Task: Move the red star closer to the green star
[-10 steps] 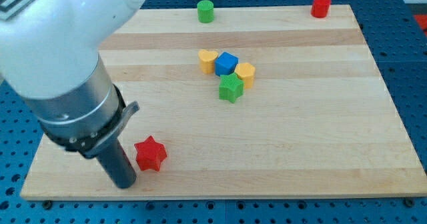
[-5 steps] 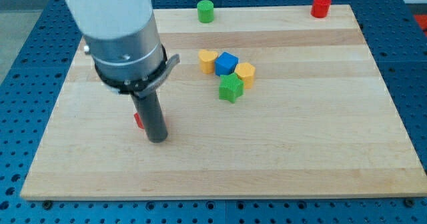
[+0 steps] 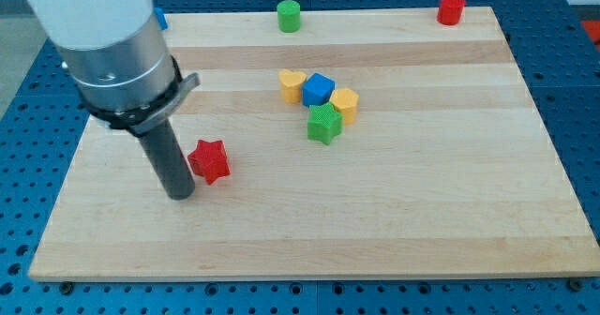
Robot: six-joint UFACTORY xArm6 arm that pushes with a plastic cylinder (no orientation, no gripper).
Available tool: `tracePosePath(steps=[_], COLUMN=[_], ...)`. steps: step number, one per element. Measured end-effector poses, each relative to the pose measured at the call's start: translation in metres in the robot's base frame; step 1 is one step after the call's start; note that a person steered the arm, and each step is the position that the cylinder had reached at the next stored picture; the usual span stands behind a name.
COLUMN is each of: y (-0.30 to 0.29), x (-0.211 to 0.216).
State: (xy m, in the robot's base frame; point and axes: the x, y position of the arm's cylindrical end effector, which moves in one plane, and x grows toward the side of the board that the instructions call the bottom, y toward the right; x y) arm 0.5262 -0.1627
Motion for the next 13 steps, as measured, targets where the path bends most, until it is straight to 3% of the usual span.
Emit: tracePosePath(steps=[2,6,10,13], y=[-0.019,0.056,0.034,0.061], x=[-0.014,-0.028,-0.066,-0.063])
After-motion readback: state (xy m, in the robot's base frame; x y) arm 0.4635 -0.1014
